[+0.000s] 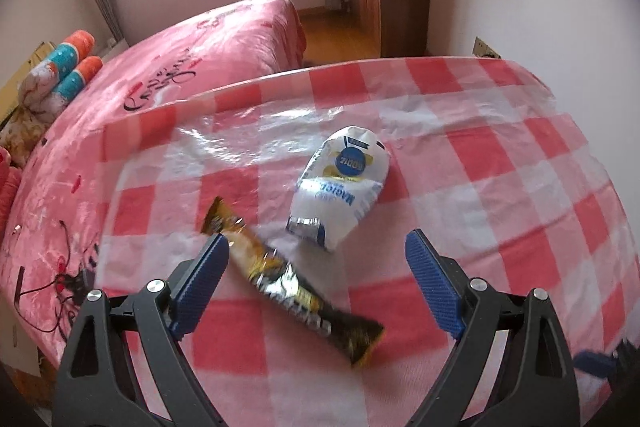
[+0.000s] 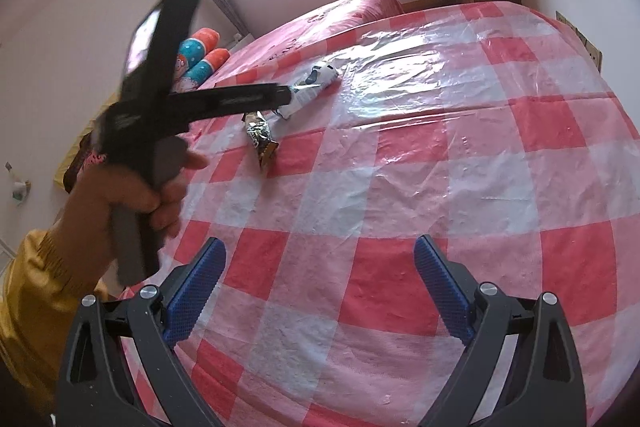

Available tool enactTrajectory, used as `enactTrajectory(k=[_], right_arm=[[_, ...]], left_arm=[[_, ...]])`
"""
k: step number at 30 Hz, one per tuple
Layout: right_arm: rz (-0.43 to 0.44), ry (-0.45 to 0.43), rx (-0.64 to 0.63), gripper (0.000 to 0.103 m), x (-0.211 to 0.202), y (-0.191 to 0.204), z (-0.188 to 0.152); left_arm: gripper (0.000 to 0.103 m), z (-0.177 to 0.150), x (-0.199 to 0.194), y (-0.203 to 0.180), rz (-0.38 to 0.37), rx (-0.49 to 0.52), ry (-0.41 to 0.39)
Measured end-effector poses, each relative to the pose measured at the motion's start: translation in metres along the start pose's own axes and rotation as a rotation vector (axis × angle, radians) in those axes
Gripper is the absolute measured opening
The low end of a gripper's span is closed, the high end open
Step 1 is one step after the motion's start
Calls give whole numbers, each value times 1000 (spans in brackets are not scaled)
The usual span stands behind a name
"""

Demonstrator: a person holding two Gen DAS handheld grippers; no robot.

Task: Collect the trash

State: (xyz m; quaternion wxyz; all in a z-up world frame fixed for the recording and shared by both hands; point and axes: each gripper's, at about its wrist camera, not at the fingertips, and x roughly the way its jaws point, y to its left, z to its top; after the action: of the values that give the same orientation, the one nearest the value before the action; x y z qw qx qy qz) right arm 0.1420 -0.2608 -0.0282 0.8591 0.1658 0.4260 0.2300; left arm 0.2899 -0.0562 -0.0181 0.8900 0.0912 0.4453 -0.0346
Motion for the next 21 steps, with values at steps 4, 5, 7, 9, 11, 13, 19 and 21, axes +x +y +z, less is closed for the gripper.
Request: enactTrajectory(k=[4,5,7,9,11,13,19,21], right_arm=[[10,16,23,94,4,-5,1],[12,18,28,94,5,-6,1],[14,22,37,94,7,-9,1],[16,25,42,94,7,-11,1],[17,27,47,94,8,-13,0],[20,22,45,95,8,-13,0],[19,18,34,95,8,-14,-1],[23,18,37,95,8,-14,0]], left_arm=[[90,10,18,-7,-13,28,11],[90,13,23,-9,-5,41,15],[90,16,31,-10,7,47,23],[90,18,39,-9,8,37,31],[88,20,44,-7,8,22,30],[74,21,48,-3,-2,4,33],[61,18,48,4,-30,-41,16],[60,12,44,8,-38,-59,15]])
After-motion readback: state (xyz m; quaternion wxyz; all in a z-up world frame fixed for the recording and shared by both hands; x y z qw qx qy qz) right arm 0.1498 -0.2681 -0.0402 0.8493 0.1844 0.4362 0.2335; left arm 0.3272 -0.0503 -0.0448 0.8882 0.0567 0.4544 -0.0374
